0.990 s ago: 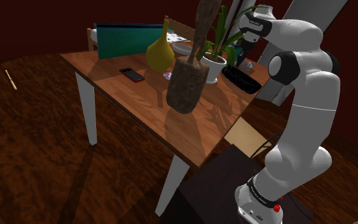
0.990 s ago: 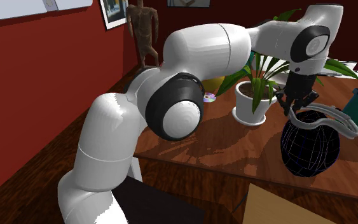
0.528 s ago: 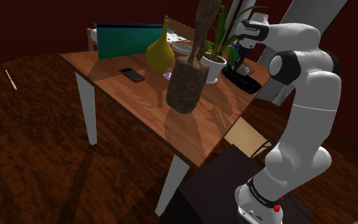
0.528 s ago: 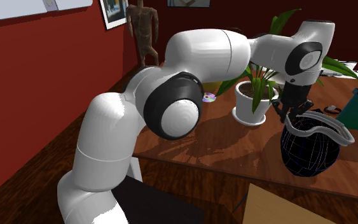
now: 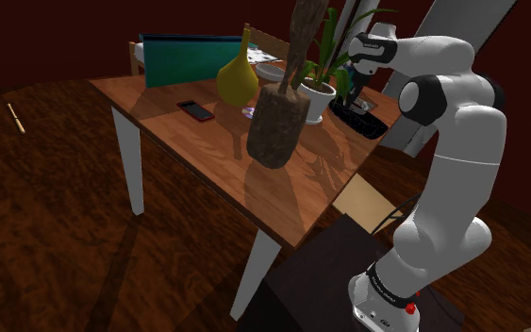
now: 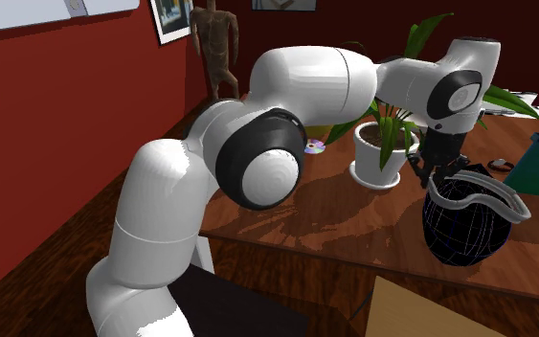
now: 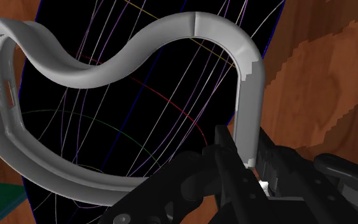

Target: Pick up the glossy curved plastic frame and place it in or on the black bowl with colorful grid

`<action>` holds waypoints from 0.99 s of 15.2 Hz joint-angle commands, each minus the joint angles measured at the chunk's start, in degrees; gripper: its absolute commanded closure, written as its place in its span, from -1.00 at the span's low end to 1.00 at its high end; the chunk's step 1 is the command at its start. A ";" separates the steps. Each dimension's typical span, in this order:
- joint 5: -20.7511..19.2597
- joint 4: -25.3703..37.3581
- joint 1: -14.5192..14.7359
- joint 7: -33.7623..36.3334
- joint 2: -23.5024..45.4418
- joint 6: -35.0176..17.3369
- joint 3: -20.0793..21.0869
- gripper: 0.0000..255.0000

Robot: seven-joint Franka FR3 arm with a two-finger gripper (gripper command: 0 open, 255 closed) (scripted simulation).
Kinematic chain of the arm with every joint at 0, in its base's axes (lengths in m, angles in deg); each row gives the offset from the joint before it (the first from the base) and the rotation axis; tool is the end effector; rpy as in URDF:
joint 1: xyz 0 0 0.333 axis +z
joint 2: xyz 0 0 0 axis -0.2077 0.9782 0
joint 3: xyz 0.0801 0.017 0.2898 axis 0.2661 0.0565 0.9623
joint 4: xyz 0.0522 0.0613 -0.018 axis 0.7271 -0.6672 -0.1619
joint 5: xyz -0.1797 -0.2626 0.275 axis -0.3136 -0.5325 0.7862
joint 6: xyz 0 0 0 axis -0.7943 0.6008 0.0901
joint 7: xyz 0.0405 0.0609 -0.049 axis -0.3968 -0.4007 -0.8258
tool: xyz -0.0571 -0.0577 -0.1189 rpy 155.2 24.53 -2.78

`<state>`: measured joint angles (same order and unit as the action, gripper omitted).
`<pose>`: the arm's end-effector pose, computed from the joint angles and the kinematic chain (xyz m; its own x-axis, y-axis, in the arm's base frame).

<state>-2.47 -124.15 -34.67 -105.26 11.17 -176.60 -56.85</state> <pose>0.5649 -0.4552 0.4434 0.9782 0.2072 -0.0136 0.2073 -0.9707 0.1218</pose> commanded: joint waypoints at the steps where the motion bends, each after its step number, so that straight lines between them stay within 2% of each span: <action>1: -0.01 -0.01 0.00 0.00 -0.02 -0.02 0.00 1.00; 2: -0.01 -0.01 0.01 0.00 -0.02 -0.02 0.00 -1.00; 7: -0.01 -0.01 0.00 0.00 -0.02 -0.02 0.00 -1.00; 11: 0.01 7.64 -0.39 0.15 0.16 7.41 -0.06 -1.00; 15: 0.01 7.64 -0.39 0.15 0.16 7.41 -0.06 -1.00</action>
<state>-2.46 -116.63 -35.05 -105.12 11.32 -169.32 -56.91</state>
